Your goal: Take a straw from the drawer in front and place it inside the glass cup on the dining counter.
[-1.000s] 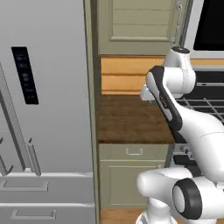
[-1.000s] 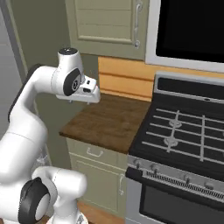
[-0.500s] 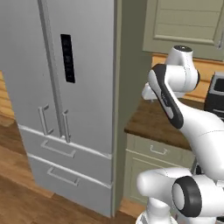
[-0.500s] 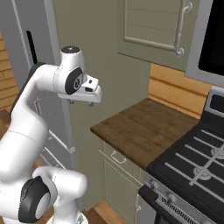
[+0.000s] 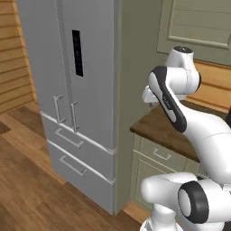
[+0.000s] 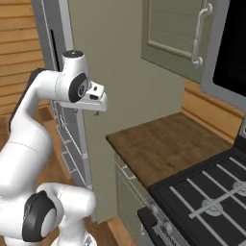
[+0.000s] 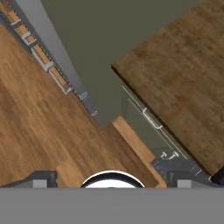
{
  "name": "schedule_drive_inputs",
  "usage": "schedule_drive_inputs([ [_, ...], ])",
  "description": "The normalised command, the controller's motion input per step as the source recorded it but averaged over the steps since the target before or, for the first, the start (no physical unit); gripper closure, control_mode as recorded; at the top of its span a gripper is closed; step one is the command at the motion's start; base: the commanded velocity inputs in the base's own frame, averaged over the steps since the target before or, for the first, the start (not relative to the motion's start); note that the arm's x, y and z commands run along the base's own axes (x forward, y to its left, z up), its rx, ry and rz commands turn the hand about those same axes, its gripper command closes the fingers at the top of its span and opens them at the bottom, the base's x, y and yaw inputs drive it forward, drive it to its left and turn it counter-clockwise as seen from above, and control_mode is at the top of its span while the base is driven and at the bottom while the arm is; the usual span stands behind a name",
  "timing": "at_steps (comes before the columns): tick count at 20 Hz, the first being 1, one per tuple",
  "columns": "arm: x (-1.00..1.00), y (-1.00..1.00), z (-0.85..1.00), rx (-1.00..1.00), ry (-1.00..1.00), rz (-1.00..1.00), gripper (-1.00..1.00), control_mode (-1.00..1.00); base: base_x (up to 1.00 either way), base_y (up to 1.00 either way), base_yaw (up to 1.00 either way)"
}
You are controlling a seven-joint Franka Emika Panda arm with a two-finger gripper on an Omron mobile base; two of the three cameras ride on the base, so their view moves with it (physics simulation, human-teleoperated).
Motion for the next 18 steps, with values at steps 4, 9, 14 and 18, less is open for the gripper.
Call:
schedule_drive_inputs([
  [4,0.00,0.00,0.00,0.00,0.00,0.00,-1.00,1.00,-0.64,-0.55,0.23],
  [9,0.00,0.00,0.00,0.00,0.00,0.00,-1.00,1.00,-0.31,-0.57,0.24],
  [14,0.00,0.00,0.00,0.00,0.00,0.00,-1.00,1.00,0.05,-0.80,0.33],
  [18,0.00,0.00,0.00,0.00,0.00,0.00,-1.00,1.00,0.12,-0.80,0.36],
])
